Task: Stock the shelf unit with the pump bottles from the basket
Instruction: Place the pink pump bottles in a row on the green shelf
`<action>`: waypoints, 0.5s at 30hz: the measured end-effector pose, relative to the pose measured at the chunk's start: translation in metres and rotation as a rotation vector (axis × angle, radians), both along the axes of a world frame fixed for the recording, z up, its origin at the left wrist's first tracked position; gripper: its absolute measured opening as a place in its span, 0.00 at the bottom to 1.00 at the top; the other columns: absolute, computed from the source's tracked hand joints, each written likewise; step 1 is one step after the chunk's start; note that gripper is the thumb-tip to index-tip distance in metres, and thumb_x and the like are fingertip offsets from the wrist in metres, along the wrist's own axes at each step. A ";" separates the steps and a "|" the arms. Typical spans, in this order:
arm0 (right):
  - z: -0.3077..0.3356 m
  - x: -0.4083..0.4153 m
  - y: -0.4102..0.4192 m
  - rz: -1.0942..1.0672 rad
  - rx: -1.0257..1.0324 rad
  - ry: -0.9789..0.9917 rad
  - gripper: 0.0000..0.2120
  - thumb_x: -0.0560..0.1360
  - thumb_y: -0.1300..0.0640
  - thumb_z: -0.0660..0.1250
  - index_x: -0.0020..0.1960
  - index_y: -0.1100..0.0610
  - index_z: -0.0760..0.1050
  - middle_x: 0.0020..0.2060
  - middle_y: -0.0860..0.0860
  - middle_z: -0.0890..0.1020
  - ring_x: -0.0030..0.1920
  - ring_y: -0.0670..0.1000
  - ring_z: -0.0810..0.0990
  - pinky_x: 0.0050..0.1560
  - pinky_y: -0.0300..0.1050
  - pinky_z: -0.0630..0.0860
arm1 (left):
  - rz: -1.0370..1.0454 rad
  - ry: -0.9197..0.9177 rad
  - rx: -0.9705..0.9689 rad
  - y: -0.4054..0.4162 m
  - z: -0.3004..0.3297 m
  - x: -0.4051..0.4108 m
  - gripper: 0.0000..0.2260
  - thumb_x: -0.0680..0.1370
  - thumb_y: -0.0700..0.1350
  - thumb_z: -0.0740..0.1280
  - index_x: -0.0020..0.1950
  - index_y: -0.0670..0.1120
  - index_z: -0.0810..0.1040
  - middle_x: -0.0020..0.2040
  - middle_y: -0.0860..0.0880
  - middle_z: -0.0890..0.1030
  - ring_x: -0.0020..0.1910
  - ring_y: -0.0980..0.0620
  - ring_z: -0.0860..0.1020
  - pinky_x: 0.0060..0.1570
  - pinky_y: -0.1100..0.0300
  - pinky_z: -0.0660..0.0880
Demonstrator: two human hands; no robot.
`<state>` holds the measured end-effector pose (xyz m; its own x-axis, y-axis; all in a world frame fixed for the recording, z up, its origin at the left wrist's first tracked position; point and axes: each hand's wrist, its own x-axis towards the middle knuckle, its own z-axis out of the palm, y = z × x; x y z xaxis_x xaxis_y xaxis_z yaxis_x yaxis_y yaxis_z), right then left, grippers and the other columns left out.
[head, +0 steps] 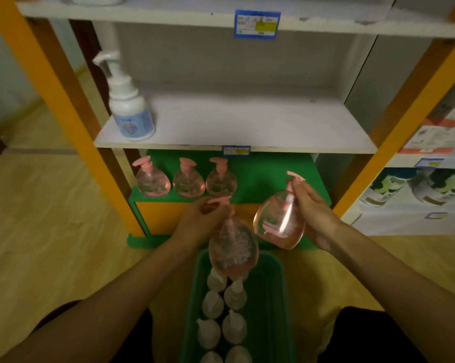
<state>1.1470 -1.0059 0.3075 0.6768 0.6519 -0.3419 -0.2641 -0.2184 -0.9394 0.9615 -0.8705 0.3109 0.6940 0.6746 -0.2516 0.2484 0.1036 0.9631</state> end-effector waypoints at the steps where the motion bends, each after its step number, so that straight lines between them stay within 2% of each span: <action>1: 0.001 -0.002 0.003 -0.017 -0.002 0.010 0.17 0.77 0.39 0.57 0.57 0.48 0.74 0.55 0.56 0.81 0.54 0.58 0.81 0.52 0.56 0.78 | 0.033 -0.032 -0.057 0.002 0.003 0.001 0.10 0.74 0.47 0.69 0.54 0.47 0.78 0.51 0.45 0.82 0.49 0.48 0.81 0.49 0.51 0.79; 3: 0.003 -0.003 0.009 -0.041 -0.013 0.041 0.21 0.76 0.36 0.56 0.56 0.51 0.75 0.51 0.56 0.84 0.49 0.57 0.84 0.47 0.52 0.79 | 0.091 -0.066 -0.155 0.005 0.006 0.004 0.08 0.74 0.47 0.68 0.52 0.47 0.78 0.50 0.44 0.82 0.50 0.44 0.81 0.53 0.46 0.78; 5: 0.003 -0.001 0.018 -0.051 -0.037 0.082 0.26 0.74 0.33 0.57 0.55 0.52 0.76 0.47 0.56 0.85 0.46 0.57 0.85 0.48 0.54 0.80 | 0.151 -0.074 -0.226 0.010 0.005 0.011 0.09 0.75 0.50 0.68 0.51 0.46 0.79 0.50 0.42 0.82 0.49 0.43 0.81 0.47 0.49 0.79; 7: 0.006 0.002 0.026 -0.062 -0.032 0.150 0.26 0.73 0.31 0.58 0.53 0.52 0.77 0.46 0.56 0.86 0.45 0.58 0.86 0.45 0.55 0.81 | 0.189 -0.067 -0.297 0.017 0.002 0.017 0.14 0.74 0.53 0.68 0.54 0.45 0.78 0.49 0.42 0.83 0.47 0.45 0.82 0.41 0.54 0.79; 9: 0.006 0.005 0.033 -0.076 -0.030 0.216 0.27 0.72 0.30 0.59 0.52 0.51 0.78 0.46 0.57 0.86 0.45 0.59 0.86 0.42 0.56 0.81 | 0.195 -0.066 -0.378 0.023 0.001 0.022 0.18 0.75 0.55 0.66 0.58 0.43 0.78 0.49 0.42 0.83 0.47 0.44 0.83 0.45 0.52 0.79; 11: 0.005 0.006 0.037 -0.062 -0.024 0.284 0.29 0.69 0.29 0.62 0.54 0.52 0.77 0.48 0.59 0.85 0.47 0.62 0.85 0.45 0.58 0.81 | 0.164 -0.054 -0.449 0.027 0.001 0.025 0.21 0.76 0.57 0.64 0.61 0.43 0.77 0.48 0.42 0.82 0.48 0.43 0.81 0.52 0.49 0.78; 13: 0.003 0.004 0.039 -0.017 -0.021 0.309 0.29 0.68 0.30 0.65 0.55 0.53 0.77 0.49 0.60 0.85 0.48 0.62 0.84 0.49 0.60 0.80 | 0.136 -0.041 -0.515 0.027 0.001 0.026 0.22 0.77 0.60 0.61 0.57 0.44 0.79 0.41 0.44 0.84 0.43 0.45 0.82 0.49 0.51 0.78; 15: 0.001 0.003 0.039 0.015 -0.059 0.218 0.26 0.69 0.33 0.67 0.51 0.55 0.78 0.45 0.59 0.86 0.45 0.59 0.85 0.49 0.56 0.80 | 0.120 -0.012 -0.547 0.027 0.000 0.026 0.22 0.77 0.62 0.59 0.51 0.46 0.80 0.35 0.45 0.85 0.39 0.46 0.83 0.44 0.53 0.78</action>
<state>1.1499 -0.9671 0.3083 0.5728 0.6360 -0.5171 -0.4561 -0.2769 -0.8458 0.9873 -0.8438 0.3109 0.6254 0.5227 -0.5794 0.1929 0.6160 0.7638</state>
